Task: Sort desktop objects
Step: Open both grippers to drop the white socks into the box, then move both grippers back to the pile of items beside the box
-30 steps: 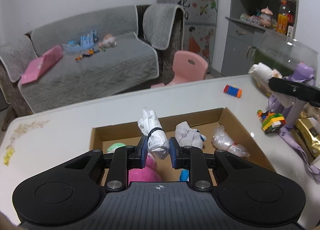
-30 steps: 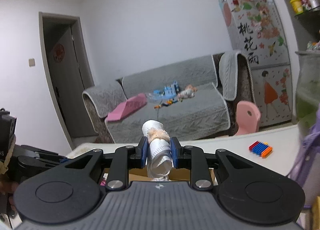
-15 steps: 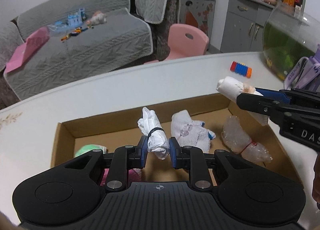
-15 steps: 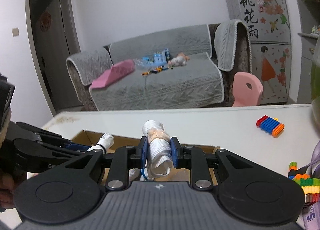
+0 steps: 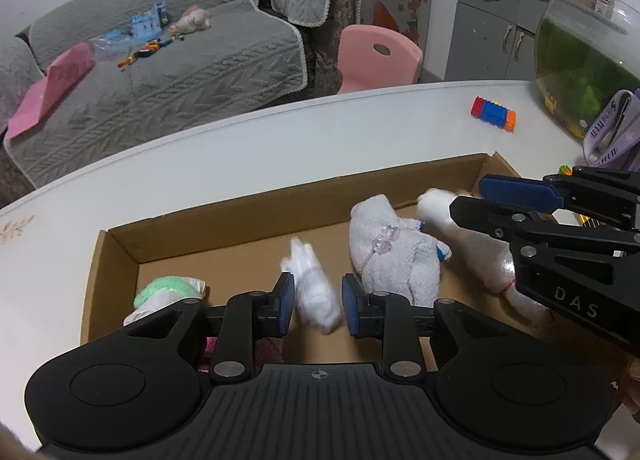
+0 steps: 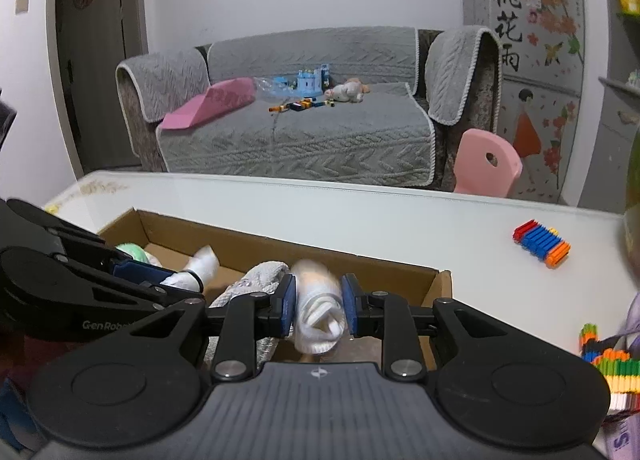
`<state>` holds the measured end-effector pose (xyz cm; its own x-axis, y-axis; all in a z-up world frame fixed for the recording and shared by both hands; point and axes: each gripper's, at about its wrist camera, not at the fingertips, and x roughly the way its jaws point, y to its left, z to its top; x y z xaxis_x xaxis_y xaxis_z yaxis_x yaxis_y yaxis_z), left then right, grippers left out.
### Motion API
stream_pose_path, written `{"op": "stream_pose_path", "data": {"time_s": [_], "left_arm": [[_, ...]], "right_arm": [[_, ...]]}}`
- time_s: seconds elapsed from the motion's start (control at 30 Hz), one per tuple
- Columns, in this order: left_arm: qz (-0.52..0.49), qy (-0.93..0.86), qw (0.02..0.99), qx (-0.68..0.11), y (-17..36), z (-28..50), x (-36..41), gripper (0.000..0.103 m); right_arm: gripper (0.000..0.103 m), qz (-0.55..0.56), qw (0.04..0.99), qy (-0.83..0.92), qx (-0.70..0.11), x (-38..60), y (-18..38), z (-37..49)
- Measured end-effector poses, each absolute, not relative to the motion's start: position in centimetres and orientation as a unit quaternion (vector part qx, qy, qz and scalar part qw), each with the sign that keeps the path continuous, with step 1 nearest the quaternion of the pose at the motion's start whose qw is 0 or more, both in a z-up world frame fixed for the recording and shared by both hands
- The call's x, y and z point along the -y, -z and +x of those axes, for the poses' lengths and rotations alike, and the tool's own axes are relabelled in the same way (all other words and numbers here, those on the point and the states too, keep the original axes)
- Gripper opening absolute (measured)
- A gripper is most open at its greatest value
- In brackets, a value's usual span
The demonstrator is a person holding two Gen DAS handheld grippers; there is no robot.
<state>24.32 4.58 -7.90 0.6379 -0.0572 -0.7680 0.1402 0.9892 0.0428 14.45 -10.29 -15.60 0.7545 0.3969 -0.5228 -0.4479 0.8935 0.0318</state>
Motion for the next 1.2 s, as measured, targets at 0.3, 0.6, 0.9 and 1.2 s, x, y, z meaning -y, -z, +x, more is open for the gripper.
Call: {"op": "stream_pose_path", "data": {"time_s": [0.3, 0.6, 0.9, 1.2], "left_arm": [[0.052, 0.058, 0.923, -0.377, 5.2, 20.1, -4.4, 0.067], [0.029, 0.024, 0.947, -0.320, 2.4, 5.8, -7.0, 0.084], [-0.006, 0.012, 0.936, -0.353, 5.9, -4.1, -7.5, 0.085], [-0.038, 0.039, 0.922, -0.383, 9.5, -6.1, -4.8, 0.085]], "right_arm": [[0.054, -0.040, 0.947, -0.224, -0.225, 11.5, 13.2, 12.6], [0.073, 0.025, 0.950, -0.271, -0.156, 17.6, 10.4, 3.9], [0.075, 0.014, 0.924, -0.318, -0.211, 18.0, 16.3, -2.7], [0.072, -0.039, 0.919, -0.318, -0.231, 15.9, 16.9, -1.7]]}}
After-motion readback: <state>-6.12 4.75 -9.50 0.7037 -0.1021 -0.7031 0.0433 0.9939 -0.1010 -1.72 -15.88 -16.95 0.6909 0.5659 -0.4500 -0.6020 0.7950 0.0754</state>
